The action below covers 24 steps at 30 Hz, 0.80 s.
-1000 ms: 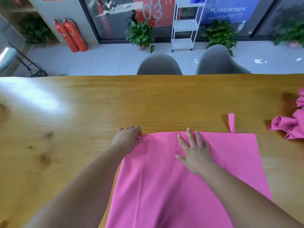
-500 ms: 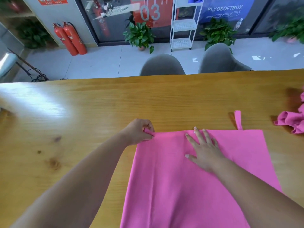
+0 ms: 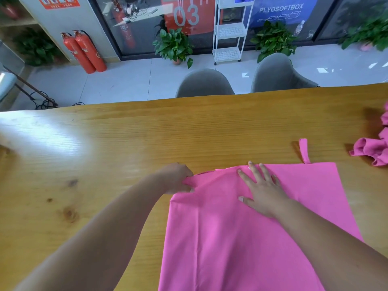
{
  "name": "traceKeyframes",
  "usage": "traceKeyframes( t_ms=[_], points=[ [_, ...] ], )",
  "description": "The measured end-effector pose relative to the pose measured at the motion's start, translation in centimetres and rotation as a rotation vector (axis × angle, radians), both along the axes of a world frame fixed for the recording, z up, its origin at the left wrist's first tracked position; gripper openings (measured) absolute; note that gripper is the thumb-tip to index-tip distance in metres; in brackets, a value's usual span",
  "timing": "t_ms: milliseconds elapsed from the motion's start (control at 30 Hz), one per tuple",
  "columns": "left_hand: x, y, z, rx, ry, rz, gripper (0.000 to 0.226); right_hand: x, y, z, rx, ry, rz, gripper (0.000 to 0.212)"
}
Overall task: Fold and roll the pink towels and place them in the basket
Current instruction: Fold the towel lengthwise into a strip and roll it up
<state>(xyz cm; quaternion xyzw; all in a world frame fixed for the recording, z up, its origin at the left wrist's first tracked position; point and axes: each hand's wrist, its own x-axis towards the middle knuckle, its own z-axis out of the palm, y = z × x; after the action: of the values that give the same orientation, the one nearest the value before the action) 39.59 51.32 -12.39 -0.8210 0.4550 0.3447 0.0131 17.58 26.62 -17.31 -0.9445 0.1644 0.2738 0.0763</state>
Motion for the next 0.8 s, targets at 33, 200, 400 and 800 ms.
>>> traceKeyframes(
  t_ms=[33, 200, 400, 800],
  points=[
    [0.3, 0.1, 0.5, 0.054, -0.082, -0.051, 0.038, 0.0, 0.0, 0.0, 0.002, -0.001, 0.0, 0.093],
    [3.9, 2.9, 2.5, 0.155, -0.189, -0.024, 0.057, 0.0, -0.2, 0.0, 0.013, -0.001, -0.008, 0.092],
    [4.5, 4.6, 4.8, -0.249, 0.182, 0.354, 0.048, -0.2, -0.4, -0.2, 0.023, -0.013, -0.012, 0.091],
    [5.1, 7.2, 7.1, -0.013, -0.285, 0.142, 0.034, -0.1, -0.9, 0.3, 0.065, -0.047, 0.026, 0.085]
  ],
)
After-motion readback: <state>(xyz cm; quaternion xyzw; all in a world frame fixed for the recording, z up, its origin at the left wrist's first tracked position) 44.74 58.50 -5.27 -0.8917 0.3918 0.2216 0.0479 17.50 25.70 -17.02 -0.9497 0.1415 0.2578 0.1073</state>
